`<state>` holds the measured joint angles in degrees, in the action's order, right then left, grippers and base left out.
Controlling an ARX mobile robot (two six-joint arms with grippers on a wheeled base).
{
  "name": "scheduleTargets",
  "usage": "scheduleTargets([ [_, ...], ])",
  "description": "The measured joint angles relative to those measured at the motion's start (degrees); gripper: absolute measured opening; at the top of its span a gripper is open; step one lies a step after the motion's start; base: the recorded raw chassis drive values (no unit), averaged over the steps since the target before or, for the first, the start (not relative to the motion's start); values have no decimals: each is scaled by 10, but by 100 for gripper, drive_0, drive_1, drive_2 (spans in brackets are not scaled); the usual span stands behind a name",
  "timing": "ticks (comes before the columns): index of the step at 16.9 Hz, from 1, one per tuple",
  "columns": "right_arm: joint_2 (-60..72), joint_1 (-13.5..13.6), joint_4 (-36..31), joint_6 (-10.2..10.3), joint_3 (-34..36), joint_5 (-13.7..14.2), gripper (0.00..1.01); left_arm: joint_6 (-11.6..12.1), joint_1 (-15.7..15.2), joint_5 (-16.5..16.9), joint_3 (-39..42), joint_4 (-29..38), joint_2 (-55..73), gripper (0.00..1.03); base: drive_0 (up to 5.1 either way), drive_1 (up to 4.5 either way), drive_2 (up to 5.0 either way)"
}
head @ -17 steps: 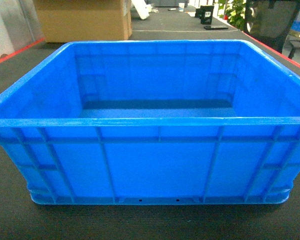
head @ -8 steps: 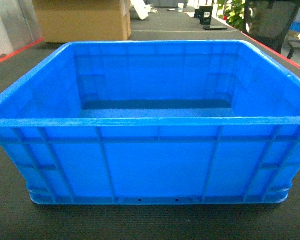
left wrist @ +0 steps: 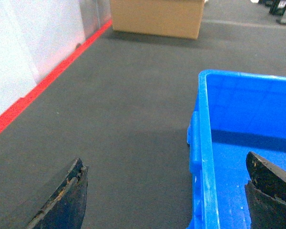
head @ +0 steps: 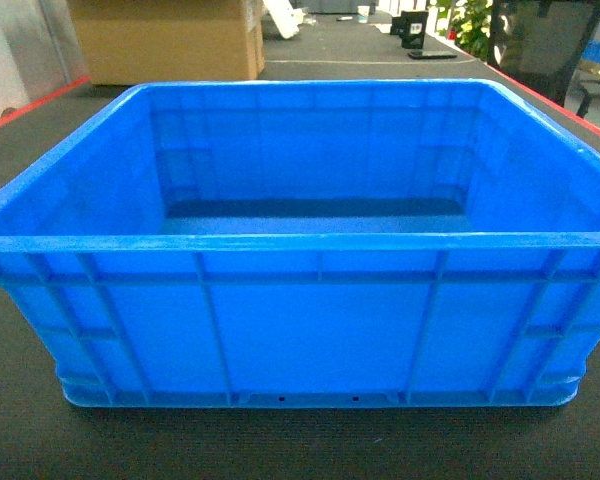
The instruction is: Place box next to blue box on left shelf
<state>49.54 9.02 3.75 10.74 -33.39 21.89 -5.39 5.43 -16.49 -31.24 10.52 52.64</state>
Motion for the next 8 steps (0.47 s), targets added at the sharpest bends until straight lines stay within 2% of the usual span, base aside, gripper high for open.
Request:
scheduleTargets([
  [1,88,-21,7,2,-63,-48,98,-1,-9,28,-64,-18,87,98,0,0,0],
  [3,243,-30,34,1,-168,-118,98,-2,-12,43,-168,-67,240,98,0,0,0],
  [4,304,-24,40,-3,-203,-133,98,-2,-9,46,-204,-92,290,98,0,0,0],
  [6,378,-13,43,-14,-240,-128,98,-2,3,48,-237,-108,350,98,0,0,0],
  [8,418,-3,38,-17,-255,-126,98,-2,14,45,-253,-135,382,98,0,0,0],
])
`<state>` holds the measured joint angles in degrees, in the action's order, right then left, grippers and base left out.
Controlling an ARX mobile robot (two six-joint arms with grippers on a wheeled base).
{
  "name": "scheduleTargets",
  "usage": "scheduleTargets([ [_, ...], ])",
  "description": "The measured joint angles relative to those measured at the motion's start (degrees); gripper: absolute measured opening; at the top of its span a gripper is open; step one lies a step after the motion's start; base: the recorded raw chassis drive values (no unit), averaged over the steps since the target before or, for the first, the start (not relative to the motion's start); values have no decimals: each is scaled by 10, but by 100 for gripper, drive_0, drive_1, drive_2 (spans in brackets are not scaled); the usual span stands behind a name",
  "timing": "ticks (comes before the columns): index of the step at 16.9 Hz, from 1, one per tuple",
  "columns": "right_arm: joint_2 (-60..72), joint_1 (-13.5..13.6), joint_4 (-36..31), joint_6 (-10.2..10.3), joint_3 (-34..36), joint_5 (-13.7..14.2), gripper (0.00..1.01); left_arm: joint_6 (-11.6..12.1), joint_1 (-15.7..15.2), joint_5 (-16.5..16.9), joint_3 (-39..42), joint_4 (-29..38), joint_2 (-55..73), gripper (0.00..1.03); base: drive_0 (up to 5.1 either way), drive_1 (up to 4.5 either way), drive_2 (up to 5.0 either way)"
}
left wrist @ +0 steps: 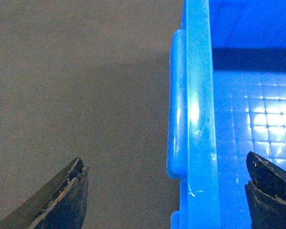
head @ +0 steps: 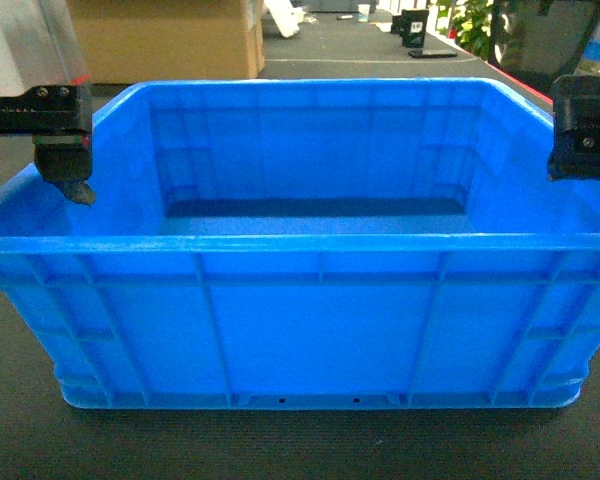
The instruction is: Place box next to blue box on left shelf
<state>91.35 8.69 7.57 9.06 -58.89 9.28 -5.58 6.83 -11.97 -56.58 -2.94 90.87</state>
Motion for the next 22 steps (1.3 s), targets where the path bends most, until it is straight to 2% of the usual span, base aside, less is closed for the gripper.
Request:
scheduleTargets([
  [2,31,5,-3,2,0,3,98,3,10,-11,-5,-6,23,96,0,0,0],
  [3,39,8,-8,2,3,6,98,1,13,-5,-7,-21,33,86,0,0,0],
  [5,42,11,-17,4,12,12,81,-7,18,11,-8,-32,42,66,0,0,0],
  [7,42,11,-21,3,16,14,59,-21,18,11,-14,-49,42,44,0,0,0],
  [8,39,11,-26,4,19,17,48,-20,19,9,-14,-46,42,33,0,0,0],
  [10,27,12,-34,3,26,21,30,-17,24,0,-12,-37,36,15,0,0,0],
  [11,12,19,-47,3,33,35,19,-22,27,-3,-5,-21,21,9,0,0,0],
  [12,-8,19,-64,11,51,25,13,-13,31,-12,16,13,1,8,0,0,0],
  [13,-33,24,-92,14,75,34,12,0,38,-27,48,66,-26,8,0,0,0],
  [14,-62,29,-115,13,97,45,12,0,42,-28,70,95,-53,8,0,0,0],
  [16,-156,50,-176,-7,155,83,12,1,51,-42,139,180,-136,8,0,0,0],
  [17,-216,62,-193,-17,187,103,12,9,60,-59,185,224,-195,8,0,0,0],
  [19,-323,90,-174,-23,242,133,12,14,78,-89,251,225,-301,8,0,0,0],
  [22,-438,133,-125,-19,315,184,12,16,122,-137,320,152,-433,8,0,0,0],
])
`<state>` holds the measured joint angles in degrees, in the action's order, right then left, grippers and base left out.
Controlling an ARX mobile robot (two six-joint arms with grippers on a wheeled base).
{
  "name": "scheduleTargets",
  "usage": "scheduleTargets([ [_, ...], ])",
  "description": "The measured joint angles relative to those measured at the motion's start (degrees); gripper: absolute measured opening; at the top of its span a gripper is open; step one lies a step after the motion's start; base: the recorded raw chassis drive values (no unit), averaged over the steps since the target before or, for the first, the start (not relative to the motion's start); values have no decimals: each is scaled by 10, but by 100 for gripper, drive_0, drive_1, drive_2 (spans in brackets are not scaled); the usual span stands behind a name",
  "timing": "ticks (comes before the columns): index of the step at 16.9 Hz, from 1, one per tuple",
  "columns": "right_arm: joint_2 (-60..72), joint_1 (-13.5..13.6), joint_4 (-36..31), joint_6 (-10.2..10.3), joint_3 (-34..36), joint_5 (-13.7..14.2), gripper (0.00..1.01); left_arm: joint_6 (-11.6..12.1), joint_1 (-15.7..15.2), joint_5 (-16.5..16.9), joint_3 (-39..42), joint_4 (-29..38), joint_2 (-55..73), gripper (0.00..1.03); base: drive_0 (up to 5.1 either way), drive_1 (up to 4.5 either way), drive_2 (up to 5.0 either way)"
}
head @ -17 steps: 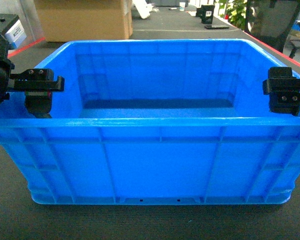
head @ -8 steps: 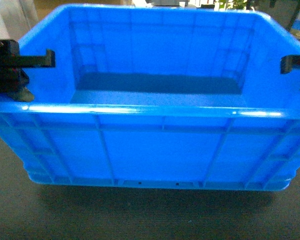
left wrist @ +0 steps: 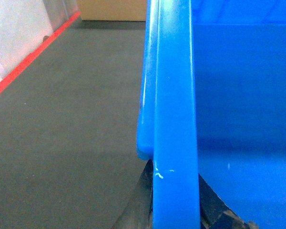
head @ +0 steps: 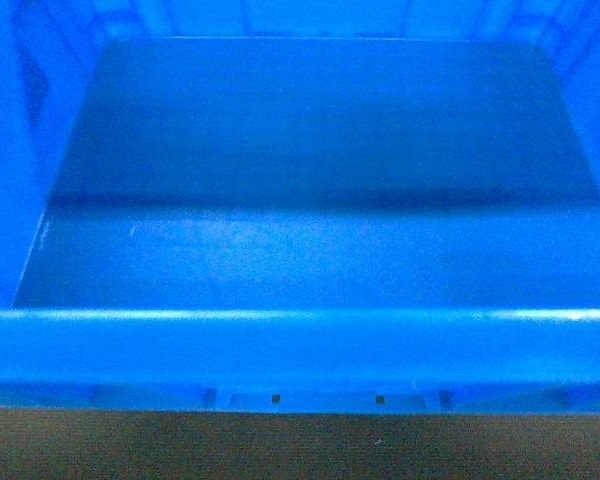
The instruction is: Place box next to blue box on left shelf
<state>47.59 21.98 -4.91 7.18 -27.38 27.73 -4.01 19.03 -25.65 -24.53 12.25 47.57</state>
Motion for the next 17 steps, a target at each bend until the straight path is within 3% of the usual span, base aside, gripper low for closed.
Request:
scheduleTargets([
  [2,-48,18,-10,-3,17,16,12,6,13,-20,14,-21,-73,8,0,0,0],
  [3,-63,28,-34,-17,19,31,12,21,24,-35,21,-5,-103,8,0,0,0],
  [5,-74,32,-56,-37,19,35,12,27,27,-41,22,11,-118,8,0,0,0],
  [17,-68,31,-46,-37,26,37,12,24,27,-41,29,-2,-111,8,0,0,0],
])
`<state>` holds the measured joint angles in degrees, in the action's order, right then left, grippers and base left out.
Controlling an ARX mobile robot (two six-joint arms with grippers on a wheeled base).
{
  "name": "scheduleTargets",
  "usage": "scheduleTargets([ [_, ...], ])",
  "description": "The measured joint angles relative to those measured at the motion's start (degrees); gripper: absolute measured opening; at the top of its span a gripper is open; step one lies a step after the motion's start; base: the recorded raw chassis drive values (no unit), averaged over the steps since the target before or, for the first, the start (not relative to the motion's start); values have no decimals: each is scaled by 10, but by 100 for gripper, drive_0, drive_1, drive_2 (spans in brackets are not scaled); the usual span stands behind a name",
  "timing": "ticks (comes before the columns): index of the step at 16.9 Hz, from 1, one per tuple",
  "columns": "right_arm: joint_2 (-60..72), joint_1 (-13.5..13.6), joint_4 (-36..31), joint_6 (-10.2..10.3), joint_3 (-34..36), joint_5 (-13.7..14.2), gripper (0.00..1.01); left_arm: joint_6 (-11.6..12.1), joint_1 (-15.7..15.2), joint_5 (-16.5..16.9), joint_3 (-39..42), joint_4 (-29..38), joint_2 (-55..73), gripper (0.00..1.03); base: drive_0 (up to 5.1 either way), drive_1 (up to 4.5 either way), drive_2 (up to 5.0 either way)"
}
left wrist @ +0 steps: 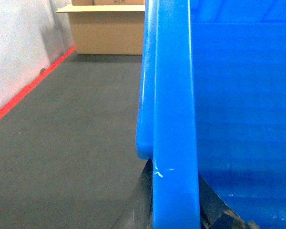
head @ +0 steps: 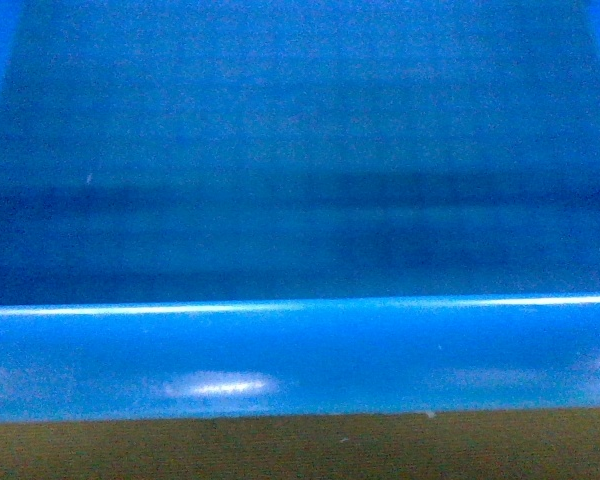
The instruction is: Place box next to blue box on left shelf
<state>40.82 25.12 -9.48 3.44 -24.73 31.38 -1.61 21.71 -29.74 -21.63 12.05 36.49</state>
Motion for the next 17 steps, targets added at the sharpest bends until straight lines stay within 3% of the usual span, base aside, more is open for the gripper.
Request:
scheduleTargets([
  [17,0,0,0,0,0,1,12,0,0,1,0,0,0,8,-165,-165,-165],
])
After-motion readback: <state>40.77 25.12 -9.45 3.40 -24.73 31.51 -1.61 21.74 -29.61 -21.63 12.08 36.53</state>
